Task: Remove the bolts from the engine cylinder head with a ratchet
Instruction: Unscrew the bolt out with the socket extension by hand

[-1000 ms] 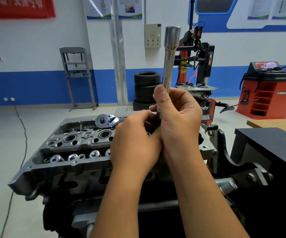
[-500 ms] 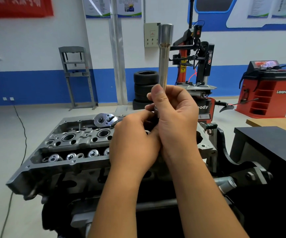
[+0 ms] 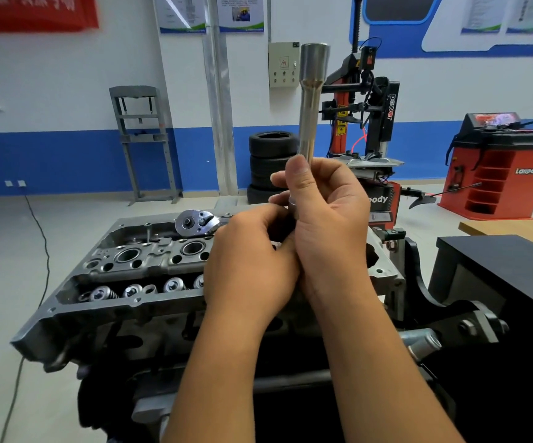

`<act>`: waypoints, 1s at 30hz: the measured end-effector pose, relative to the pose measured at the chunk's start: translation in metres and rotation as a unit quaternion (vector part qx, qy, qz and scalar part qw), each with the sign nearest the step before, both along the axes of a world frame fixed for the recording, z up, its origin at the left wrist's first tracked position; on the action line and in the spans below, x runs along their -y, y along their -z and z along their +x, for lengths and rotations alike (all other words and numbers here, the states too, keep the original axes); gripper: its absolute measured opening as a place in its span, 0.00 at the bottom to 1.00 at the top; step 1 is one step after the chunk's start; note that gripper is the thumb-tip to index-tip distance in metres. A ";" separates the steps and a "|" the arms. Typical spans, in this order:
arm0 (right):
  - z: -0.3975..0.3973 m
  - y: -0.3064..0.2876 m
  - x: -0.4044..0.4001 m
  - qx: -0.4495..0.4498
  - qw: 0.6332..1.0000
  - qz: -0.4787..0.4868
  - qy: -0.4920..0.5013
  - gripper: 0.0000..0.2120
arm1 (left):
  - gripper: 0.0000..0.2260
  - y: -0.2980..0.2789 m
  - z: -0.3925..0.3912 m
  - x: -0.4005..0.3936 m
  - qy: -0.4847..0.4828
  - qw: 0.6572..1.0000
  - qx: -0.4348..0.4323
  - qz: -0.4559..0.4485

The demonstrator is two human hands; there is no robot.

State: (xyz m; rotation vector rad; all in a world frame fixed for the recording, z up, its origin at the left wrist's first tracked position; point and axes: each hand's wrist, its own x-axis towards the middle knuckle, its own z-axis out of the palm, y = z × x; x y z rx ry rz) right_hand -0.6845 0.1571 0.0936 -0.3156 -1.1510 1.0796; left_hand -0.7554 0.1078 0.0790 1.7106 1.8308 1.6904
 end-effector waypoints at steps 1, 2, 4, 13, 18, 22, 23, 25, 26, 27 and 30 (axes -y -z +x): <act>0.000 0.000 0.000 0.004 1.000 0.001 0.001 0.11 | 0.15 0.000 -0.001 0.000 0.016 1.000 0.001 -0.004; -0.001 0.000 0.000 0.008 1.000 0.000 0.000 0.11 | 0.14 -0.001 -0.001 0.000 0.032 0.999 0.003 -0.007; -0.002 -0.001 0.000 0.014 1.000 -0.009 -0.008 0.14 | 0.12 -0.001 -0.002 0.000 0.044 0.999 0.009 -0.011; 0.002 -0.003 0.004 -0.001 1.000 -0.013 -0.014 0.17 | 0.15 0.000 0.000 0.000 0.007 1.000 -0.006 -0.002; 0.000 -0.002 0.002 0.022 1.000 -0.004 -0.012 0.13 | 0.14 -0.001 -0.002 0.000 0.034 0.999 0.001 -0.007; 0.000 -0.002 0.003 0.004 1.000 -0.019 -0.023 0.13 | 0.16 -0.001 0.003 0.000 -0.036 0.999 0.004 0.008; 0.001 -0.002 0.003 -0.003 1.000 -0.020 -0.019 0.12 | 0.17 -0.001 0.003 0.000 -0.043 0.999 0.004 0.008; 0.001 -0.001 0.002 -0.004 1.000 -0.014 -0.007 0.11 | 0.16 -0.001 0.002 0.001 -0.022 1.000 -0.004 0.001; 0.001 -0.001 0.002 -0.003 1.000 -0.011 -0.007 0.10 | 0.15 -0.001 0.001 0.001 0.004 1.000 -0.002 -0.005; 0.001 -0.001 0.002 -0.002 1.000 -0.009 -0.009 0.09 | 0.13 -0.002 -0.001 0.001 0.030 0.999 0.004 -0.010; 0.001 -0.001 0.002 0.005 1.000 -0.011 -0.025 0.09 | 0.10 -0.002 -0.003 0.001 0.049 0.999 0.023 -0.003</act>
